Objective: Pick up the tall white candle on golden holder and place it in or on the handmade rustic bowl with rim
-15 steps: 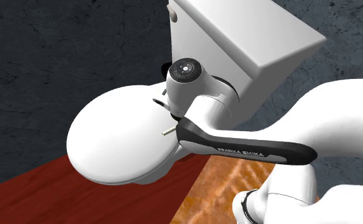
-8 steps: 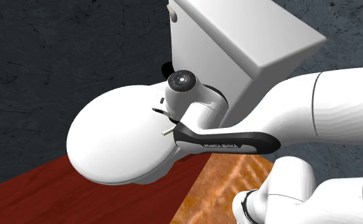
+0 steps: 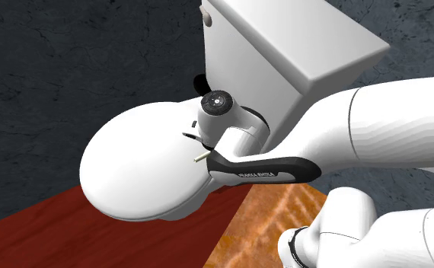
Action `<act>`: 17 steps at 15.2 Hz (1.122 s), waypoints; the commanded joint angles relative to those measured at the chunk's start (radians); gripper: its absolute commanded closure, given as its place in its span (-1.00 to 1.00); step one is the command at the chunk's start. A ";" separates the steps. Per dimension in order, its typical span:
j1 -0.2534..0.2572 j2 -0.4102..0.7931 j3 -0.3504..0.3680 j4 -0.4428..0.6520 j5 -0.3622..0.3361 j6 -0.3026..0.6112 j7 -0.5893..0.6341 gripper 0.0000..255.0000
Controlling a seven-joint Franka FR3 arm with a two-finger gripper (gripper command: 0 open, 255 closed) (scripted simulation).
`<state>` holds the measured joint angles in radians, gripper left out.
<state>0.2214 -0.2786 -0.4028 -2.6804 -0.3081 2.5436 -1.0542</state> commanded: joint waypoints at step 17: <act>-0.002 -0.049 0.010 0.020 0.000 -0.068 -0.001 1.00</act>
<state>0.2198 -0.3171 -0.3947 -2.6663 -0.3087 2.4920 -1.0541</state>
